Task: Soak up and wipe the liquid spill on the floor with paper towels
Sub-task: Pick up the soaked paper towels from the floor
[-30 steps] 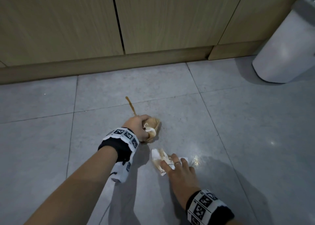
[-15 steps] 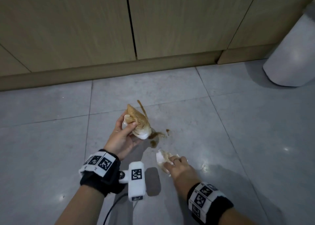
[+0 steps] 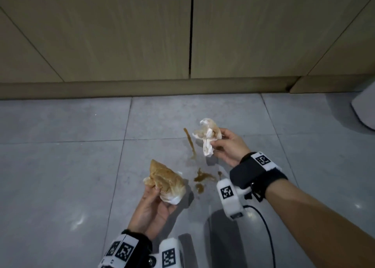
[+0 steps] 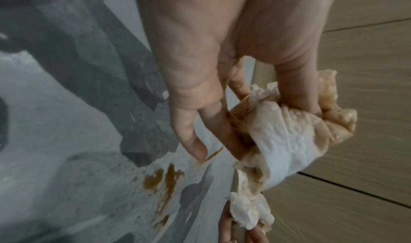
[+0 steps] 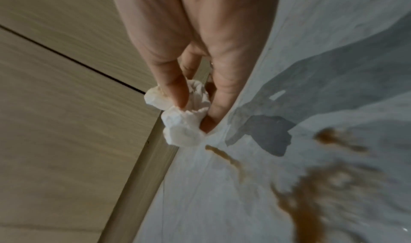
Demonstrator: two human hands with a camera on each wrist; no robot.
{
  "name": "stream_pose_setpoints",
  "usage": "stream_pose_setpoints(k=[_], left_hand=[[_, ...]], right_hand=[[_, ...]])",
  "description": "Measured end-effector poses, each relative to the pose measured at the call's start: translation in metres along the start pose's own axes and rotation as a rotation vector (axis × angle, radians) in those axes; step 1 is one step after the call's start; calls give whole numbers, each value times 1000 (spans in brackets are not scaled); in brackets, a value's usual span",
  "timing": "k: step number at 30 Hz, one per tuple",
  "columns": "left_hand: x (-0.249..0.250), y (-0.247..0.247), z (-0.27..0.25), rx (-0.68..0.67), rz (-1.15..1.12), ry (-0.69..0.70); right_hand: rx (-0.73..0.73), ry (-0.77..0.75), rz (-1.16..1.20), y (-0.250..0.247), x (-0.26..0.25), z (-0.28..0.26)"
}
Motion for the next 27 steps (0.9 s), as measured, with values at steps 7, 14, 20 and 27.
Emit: stream_pose_setpoints(k=[7,14,20,27], left_hand=[[24,-19,-3,-86,-105,63],[35,-21,0,-11,-60,121],[33,-6,0,22,-58,63],[31,7,11,33,-32,23]], right_hand=[[29,-26,16,39,-15,65],[219,-299,-1015,63,3,101],[-156,-416,-1800,80,4,86],[-318,-467,-1977,78,20,82]])
Point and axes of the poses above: each hand's wrist, its own z-axis towards the middle knuckle, its own y-axis out of the palm, x = y × z, the point moved 4 cm from there along z, towards the middle knuckle, and after that the axes turned 7 degrees about -z, right-handed, at the moved point
